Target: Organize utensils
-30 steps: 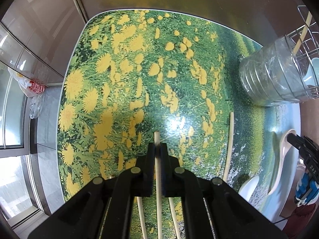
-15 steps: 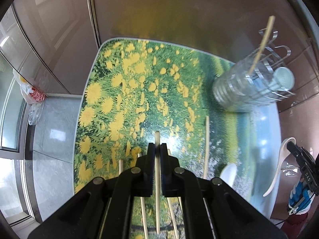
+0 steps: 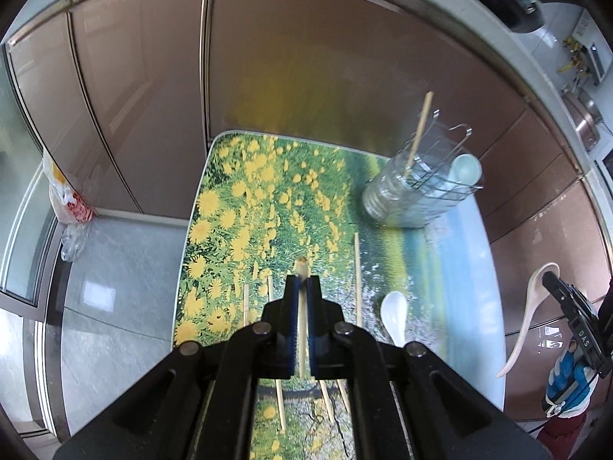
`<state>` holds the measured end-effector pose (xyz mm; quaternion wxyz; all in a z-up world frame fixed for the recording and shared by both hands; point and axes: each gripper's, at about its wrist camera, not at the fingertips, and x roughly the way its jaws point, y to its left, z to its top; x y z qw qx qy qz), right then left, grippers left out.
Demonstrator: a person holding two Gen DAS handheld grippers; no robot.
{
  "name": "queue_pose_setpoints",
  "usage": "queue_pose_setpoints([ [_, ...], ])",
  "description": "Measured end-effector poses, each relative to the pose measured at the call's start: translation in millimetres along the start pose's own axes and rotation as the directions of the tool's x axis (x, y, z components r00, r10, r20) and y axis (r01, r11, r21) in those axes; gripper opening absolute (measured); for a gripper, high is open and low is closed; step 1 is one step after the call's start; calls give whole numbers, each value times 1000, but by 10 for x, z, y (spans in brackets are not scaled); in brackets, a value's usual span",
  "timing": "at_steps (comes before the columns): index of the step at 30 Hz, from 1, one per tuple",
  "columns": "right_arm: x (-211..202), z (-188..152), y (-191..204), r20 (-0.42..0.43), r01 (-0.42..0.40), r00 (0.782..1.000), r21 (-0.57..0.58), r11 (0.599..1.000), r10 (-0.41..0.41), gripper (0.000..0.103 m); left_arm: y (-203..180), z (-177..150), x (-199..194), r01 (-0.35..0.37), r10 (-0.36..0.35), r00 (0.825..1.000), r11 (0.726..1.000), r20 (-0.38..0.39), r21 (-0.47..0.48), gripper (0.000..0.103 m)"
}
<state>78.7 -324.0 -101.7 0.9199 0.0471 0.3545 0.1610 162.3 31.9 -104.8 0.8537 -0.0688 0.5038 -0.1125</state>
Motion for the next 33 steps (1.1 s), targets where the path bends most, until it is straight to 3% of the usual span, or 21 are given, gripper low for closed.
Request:
queue_pose_setpoints([
  [12,-401,142,271,97,9,995,-15,1000,-7,6,-250,47,-739,25,-35,987,998,158,63,2],
  [24,-403,705,235,239,27,971,23,999,-32,6,-780,537,-1037,95,-130,958,985,255,145,0],
  [27,-309,805,196,252,14,967,31,999,-21,6,-803,611,-954,110,-143,960,983,239,146,0],
  [33,-67,722,22,226,-18,974,65,998,3,6,-478,563,-395,130,-139,984,988,109,87,2],
])
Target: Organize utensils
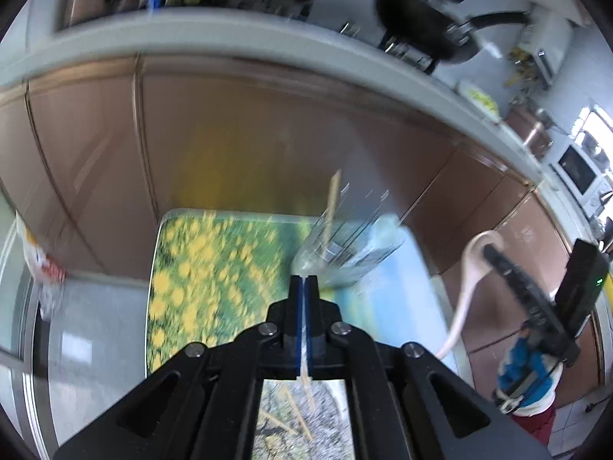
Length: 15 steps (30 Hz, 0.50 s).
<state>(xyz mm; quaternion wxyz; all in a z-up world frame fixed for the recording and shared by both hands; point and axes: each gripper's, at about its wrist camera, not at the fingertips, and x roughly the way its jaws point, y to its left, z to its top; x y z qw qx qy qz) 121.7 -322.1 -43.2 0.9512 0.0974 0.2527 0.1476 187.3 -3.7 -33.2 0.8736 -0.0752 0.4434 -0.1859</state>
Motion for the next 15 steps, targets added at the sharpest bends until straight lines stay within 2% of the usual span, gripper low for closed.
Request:
queue_pose_setpoints([
  [2,67,-78,-59,-20,-4,1000,10,1000,4,6,203,-132,180,-7,6,999,1000,-48,-31,3],
  [4,111,-157,-116,-35,-1,999,16,1000,1,6,423,-296,306,-23,19,997,998,-77,-52,8],
  [7,126,-252,-198,-49,-7,999,32,999,9,7,890,-635,476,-82,66,990,989,-127,-124,14],
  [10,120,-321,-261,-64,-1,998,41,999,3,7,1439,-1091,576,-128,88,979,966,-184,-223,14],
  [15,93,-441,-333,-82,6,997,60,998,-1,7,1973,-1584,634,-186,116,968,927,-225,-325,14],
])
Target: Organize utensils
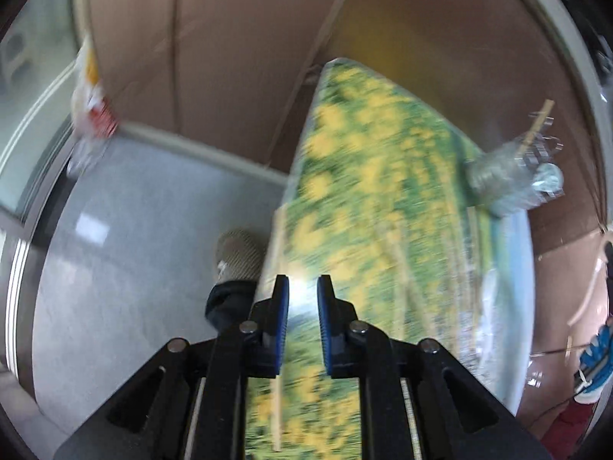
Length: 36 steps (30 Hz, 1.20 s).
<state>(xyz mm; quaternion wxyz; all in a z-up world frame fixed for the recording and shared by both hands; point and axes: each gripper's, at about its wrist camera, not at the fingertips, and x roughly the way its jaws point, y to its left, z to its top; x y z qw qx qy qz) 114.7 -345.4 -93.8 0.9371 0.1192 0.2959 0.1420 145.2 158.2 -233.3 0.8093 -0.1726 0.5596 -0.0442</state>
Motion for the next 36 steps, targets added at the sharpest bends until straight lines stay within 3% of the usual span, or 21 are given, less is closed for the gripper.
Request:
queue_pose_setpoints([
  [7,-52,-55,16,-8,8,1000,8,1000,-8,7,119,-149,56,46,-46,999,999,-18,-18,14],
  [19,-113,-76,-26,-7,11,1000,21,1000,-11,7,61,-175,183,44,-45,999,999,-31,-22,14],
  [24,-81,-77,-13,-12,8,1000,20,1000,-8,7,0,-119,223,10,-11,998,1000,-59,-24,14],
  [29,-62,-70,3,-15,1,1000,15,1000,-1,7,-166,73,335,-67,69,992,997,-109,28,14],
  [32,-61,-70,0,-17,0,1000,13,1000,0,7,-258,111,390,-128,134,984,990,-120,54,3],
  [36,-49,-82,-19,-24,-2,1000,11,1000,3,7,-425,22,405,-162,173,979,981,-107,111,3],
])
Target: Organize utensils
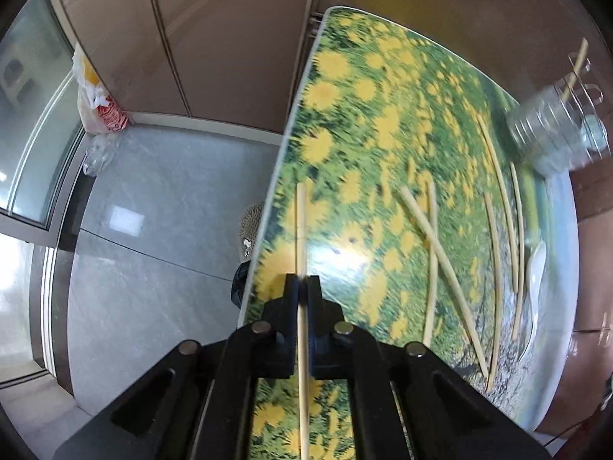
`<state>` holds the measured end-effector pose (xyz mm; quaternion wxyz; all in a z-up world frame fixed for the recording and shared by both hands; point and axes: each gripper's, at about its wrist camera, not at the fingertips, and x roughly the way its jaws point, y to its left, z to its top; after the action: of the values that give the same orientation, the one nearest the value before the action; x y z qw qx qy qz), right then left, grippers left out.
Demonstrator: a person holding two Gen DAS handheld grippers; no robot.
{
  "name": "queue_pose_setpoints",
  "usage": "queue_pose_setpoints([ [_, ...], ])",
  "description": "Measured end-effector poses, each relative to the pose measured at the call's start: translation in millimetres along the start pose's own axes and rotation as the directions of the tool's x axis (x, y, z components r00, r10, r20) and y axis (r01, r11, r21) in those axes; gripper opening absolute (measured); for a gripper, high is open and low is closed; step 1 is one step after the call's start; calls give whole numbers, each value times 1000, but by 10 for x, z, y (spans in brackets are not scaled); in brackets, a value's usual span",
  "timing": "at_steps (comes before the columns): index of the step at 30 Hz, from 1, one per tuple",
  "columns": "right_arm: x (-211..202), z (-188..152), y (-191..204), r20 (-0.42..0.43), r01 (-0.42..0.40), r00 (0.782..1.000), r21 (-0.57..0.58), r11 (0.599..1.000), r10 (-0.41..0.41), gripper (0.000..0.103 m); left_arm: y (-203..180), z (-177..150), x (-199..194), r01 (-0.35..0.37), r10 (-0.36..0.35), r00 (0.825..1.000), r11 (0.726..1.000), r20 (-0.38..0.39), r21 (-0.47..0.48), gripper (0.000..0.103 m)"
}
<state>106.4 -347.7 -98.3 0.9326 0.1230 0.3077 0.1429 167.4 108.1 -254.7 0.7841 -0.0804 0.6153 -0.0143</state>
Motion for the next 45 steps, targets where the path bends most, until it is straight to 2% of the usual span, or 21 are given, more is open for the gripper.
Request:
queue_pose_setpoints([
  [3,26,-5,-12,-7,2,1000,3,1000,-2,7,-33,-33,-15,-1,1,1000,1000,30,-9,3],
  [6,34,2,-18,-9,2,1000,4,1000,-2,7,21,-84,-47,55,-51,997,997,66,-56,3],
  [10,18,30,-8,-4,10,1000,-9,1000,-10,7,-7,-82,-229,131,-122,985,989,126,-64,3],
  [14,13,71,14,22,9,1000,-9,1000,-9,7,-126,-9,-617,203,-191,959,979,211,-35,2],
  [16,13,114,37,45,7,999,-11,1000,-7,7,-229,54,-838,248,-237,937,969,258,-10,2],
  [19,23,230,104,92,14,996,-27,1000,-12,7,-463,168,-1221,288,-288,891,956,352,51,2],
  [21,32,348,166,139,25,990,-40,999,-20,7,-645,268,-1463,310,-321,853,946,412,94,2],
  [22,40,409,199,164,30,986,-45,999,-23,7,-785,330,-1612,317,-339,823,940,456,126,3],
  [24,73,539,283,225,49,974,-59,997,-35,7,-982,431,-1792,337,-373,777,927,507,166,3],
  [25,97,602,336,258,70,965,-70,995,-50,7,-1126,493,-1908,339,-386,741,921,549,190,3],
  [27,151,700,429,320,113,944,-89,990,-80,7,-1328,583,-2049,340,-397,685,916,611,215,3],
  [28,178,736,461,344,131,934,-94,987,-91,7,-1461,654,-2117,351,-409,647,909,643,226,3],
  [32,373,867,547,443,232,881,-104,967,-163,7,-1840,860,-2218,369,-424,544,896,724,247,3],
  [34,474,902,531,468,275,861,-103,956,-197,7,-2021,942,-2181,350,-399,504,905,766,241,3],
  [36,559,908,487,479,296,851,-98,950,-216,7,-2173,1031,-2076,328,-365,483,918,795,222,3],
  [38,654,898,448,488,322,840,-97,942,-237,7,-2316,1097,-1915,307,-336,473,929,815,205,3],
  [41,808,877,357,490,342,833,-93,935,-256,7,-2484,1184,-1638,269,-294,469,946,833,182,3],
  [45,978,798,265,485,350,833,-86,933,-267,7,-2601,1231,-1280,232,-263,486,958,834,167,4],
])
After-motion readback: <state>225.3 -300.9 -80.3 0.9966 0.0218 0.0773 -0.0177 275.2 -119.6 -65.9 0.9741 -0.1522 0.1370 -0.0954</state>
